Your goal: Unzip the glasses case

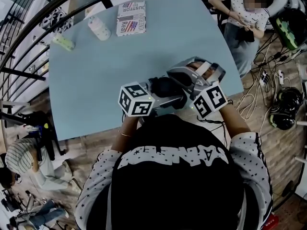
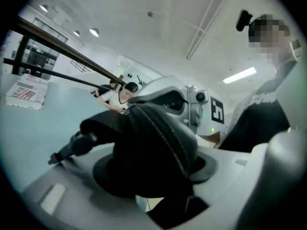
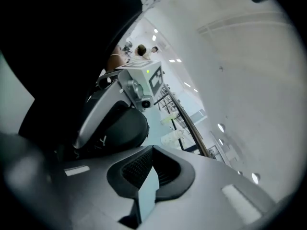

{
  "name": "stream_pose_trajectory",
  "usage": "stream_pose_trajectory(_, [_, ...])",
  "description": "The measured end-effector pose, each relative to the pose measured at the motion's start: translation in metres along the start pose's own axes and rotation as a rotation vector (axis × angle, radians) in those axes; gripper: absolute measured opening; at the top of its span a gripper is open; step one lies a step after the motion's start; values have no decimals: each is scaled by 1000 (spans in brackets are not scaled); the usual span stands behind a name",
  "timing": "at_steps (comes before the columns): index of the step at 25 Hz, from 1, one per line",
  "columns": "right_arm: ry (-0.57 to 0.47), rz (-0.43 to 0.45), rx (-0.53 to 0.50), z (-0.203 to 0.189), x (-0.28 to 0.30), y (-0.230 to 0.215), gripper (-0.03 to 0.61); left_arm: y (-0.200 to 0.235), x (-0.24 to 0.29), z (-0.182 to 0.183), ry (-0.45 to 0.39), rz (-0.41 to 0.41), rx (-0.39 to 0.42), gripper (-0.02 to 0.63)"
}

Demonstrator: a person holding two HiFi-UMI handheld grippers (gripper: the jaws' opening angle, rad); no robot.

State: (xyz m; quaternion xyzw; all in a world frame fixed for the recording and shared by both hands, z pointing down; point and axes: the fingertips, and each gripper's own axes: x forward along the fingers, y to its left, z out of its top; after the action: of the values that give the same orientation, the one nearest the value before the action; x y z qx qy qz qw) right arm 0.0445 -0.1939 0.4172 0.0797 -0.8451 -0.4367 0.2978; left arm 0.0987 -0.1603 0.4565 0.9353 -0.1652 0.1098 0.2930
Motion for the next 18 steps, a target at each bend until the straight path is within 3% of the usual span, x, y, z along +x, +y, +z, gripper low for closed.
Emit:
stream_pose_trajectory(3, [-20, -100, 227, -7, -5, -10, 5, 12, -15, 16, -100, 90, -5, 0])
stream_pose_trajectory(7, [-95, -193, 548, -13, -12, -19, 5, 22, -27, 23, -156, 180, 35, 0])
stream_pose_trajectory(13, [-297, -323, 1262, -39, -26, -28, 5, 21, -39, 30, -221, 272, 91, 0])
stream_pose_trajectory(15, [-322, -353, 1385, -50, -26, -22, 5, 21, -42, 33, -244, 300, 105, 0])
stream_pose_trajectory(18, [-301, -365, 1432, -56, -25, -11, 5, 23, -48, 34, -266, 331, 125, 0])
